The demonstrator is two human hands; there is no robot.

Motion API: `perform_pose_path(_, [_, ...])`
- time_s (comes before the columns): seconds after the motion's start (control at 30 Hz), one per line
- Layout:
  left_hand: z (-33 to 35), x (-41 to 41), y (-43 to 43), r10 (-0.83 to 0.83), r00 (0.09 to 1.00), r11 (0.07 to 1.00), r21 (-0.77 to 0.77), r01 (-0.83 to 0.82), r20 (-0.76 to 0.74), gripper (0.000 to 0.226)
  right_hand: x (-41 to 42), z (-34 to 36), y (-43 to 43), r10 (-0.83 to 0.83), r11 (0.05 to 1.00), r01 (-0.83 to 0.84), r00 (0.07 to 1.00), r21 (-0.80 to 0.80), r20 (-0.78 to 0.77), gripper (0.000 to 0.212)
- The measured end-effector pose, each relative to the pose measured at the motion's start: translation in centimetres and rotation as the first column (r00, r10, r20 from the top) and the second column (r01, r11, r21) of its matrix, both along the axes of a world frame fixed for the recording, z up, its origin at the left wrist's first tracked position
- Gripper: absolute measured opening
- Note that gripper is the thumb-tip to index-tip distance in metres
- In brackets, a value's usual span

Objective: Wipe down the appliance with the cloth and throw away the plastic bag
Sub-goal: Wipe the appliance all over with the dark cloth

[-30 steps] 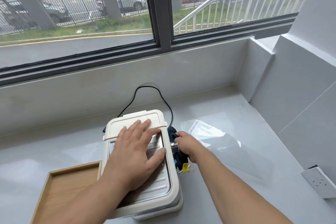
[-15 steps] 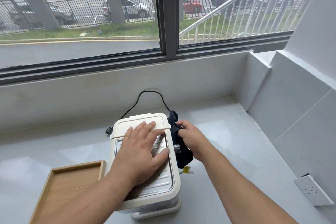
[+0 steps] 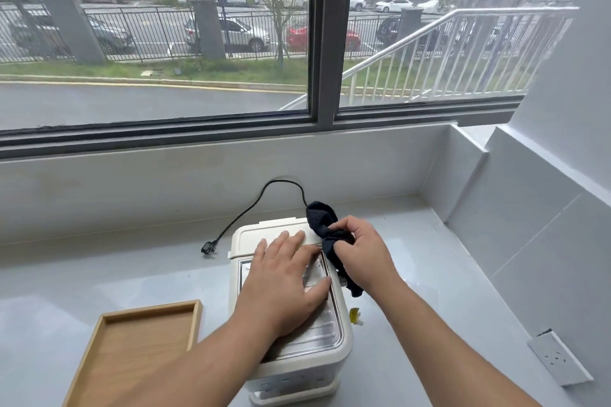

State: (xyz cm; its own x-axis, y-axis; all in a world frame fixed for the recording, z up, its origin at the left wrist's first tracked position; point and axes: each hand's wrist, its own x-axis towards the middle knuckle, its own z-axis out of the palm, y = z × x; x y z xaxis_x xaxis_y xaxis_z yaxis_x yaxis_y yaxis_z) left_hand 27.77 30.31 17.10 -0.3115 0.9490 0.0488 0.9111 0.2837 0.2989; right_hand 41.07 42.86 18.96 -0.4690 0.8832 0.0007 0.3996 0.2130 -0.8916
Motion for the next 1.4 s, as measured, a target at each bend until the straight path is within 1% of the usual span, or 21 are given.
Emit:
perform_pose_path(0.1, [0.1,-0.2,-0.1,-0.02,1.0,1.0,0.0,0.02,0.012,0.078,-0.2,0.7,-1.4,-0.021,0.986,0.007,0.996,0.166,0.086,0.037])
perform_pose_path(0.17, [0.1,-0.3,-0.2,-0.035,0.999,0.999,0.012,0.035,0.021,0.082,-0.6,1.1,-2.2,-0.009,0.969,-0.029,0.988,0.246,0.151,0.038])
perform_pose_path(0.27, [0.4,-0.7,-0.4,-0.048,0.994,0.998,0.048,0.044,0.099,0.075,-1.8,1.6,-4.0,0.023,0.944,-0.101,0.97,0.313,0.243,0.039])
perform_pose_path(0.3, [0.6,-0.9,-0.5,-0.046,0.988,0.997,0.068,0.036,0.15,0.067,-2.2,1.6,-4.6,0.028,0.941,-0.113,0.966,0.319,0.259,0.04])
perform_pose_path(0.37, [0.7,-1.2,-0.9,-0.019,0.958,0.99,0.141,-0.022,0.285,0.037,-2.8,1.6,-5.5,0.032,0.942,-0.116,0.965,0.314,0.261,0.043])
perform_pose_path(0.4, [0.9,-1.4,-1.1,-0.004,0.937,0.982,0.178,-0.062,0.349,0.027,-3.1,1.6,-5.8,0.037,0.947,-0.115,0.967,0.301,0.252,0.044])
perform_pose_path(0.43, [1.0,-1.6,-1.4,0.013,0.916,0.975,0.2,-0.102,0.402,0.023,-3.3,1.7,-6.0,0.05,0.955,-0.116,0.97,0.275,0.239,0.046])
perform_pose_path(0.53, [1.1,-2.2,-2.3,0.036,0.874,0.964,0.214,-0.159,0.485,0.03,-4.2,2.1,-6.9,0.104,0.975,-0.14,0.973,0.17,0.206,0.048])
perform_pose_path(0.57, [1.0,-2.5,-2.7,0.037,0.877,0.967,0.204,-0.153,0.479,0.032,-4.4,2.1,-7.2,0.118,0.977,-0.151,0.97,0.151,0.211,0.048])
perform_pose_path(0.63, [0.9,-3.3,-3.6,0.033,0.91,0.976,0.181,-0.118,0.414,0.038,-4.9,2.3,-7.8,0.138,0.975,-0.173,0.962,0.139,0.234,0.048])
perform_pose_path(0.7, [0.8,-4.2,-4.6,0.031,0.941,0.98,0.173,-0.094,0.337,0.05,-5.3,2.3,-8.3,0.16,0.971,-0.199,0.954,0.134,0.252,0.048])
perform_pose_path(0.8, [0.8,-5.4,-5.9,0.048,0.953,0.985,0.144,-0.094,0.299,0.07,-5.8,2.3,-9.1,0.184,0.963,-0.233,0.935,0.135,0.304,0.05])
perform_pose_path(0.9, [1.0,-6.2,-6.7,-0.06,0.968,0.985,0.174,0.018,0.242,0.083,-6.1,2.3,-9.9,0.201,0.957,-0.257,0.921,0.132,0.335,0.047])
perform_pose_path(0.97, [1.6,-6.5,-6.6,-0.146,0.968,0.978,0.177,0.11,0.206,0.084,-5.9,2.6,-10.3,0.204,0.963,-0.246,0.931,0.107,0.304,0.04])
perform_pose_path(1.0, [1.9,-6.6,-6.4,-0.166,0.964,0.976,0.177,0.13,0.209,0.084,-5.7,2.9,-10.3,0.204,0.967,-0.238,0.94,0.095,0.273,0.038])
perform_pose_path(1.07, [2.4,-6.7,-6.1,-0.165,0.959,0.978,0.167,0.128,0.23,0.084,-5.1,3.5,-10.3,0.197,0.971,-0.218,0.962,0.098,0.186,0.041])
perform_pose_path(1.13, [2.6,-7.0,-5.9,-0.169,0.965,0.979,0.151,0.139,0.202,0.083,-4.4,3.8,-10.3,0.154,0.978,-0.171,0.978,0.121,0.142,0.045])
perform_pose_path(1.2, [2.5,-7.2,-5.9,-0.181,0.971,0.978,0.135,0.161,0.154,0.081,-3.7,3.8,-10.2,0.079,0.968,-0.122,0.978,0.22,0.194,0.042])
perform_pose_path(1.27, [2.7,-7.1,-5.9,-0.182,0.97,0.975,0.157,0.157,0.161,0.079,-3.1,3.4,-10.0,0.018,0.934,-0.113,0.962,0.338,0.272,0.038])
perform_pose_path(1.33, [3.1,-6.9,-5.8,-0.195,0.965,0.966,0.203,0.158,0.178,0.074,-2.4,3.1,-9.6,-0.02,0.915,-0.114,0.945,0.387,0.326,0.034])
perform_pose_path(1.4, [3.5,-6.7,-5.7,-0.211,0.962,0.958,0.233,0.168,0.176,0.068,-1.7,2.7,-9.1,-0.054,0.916,-0.094,0.934,0.389,0.353,0.033])
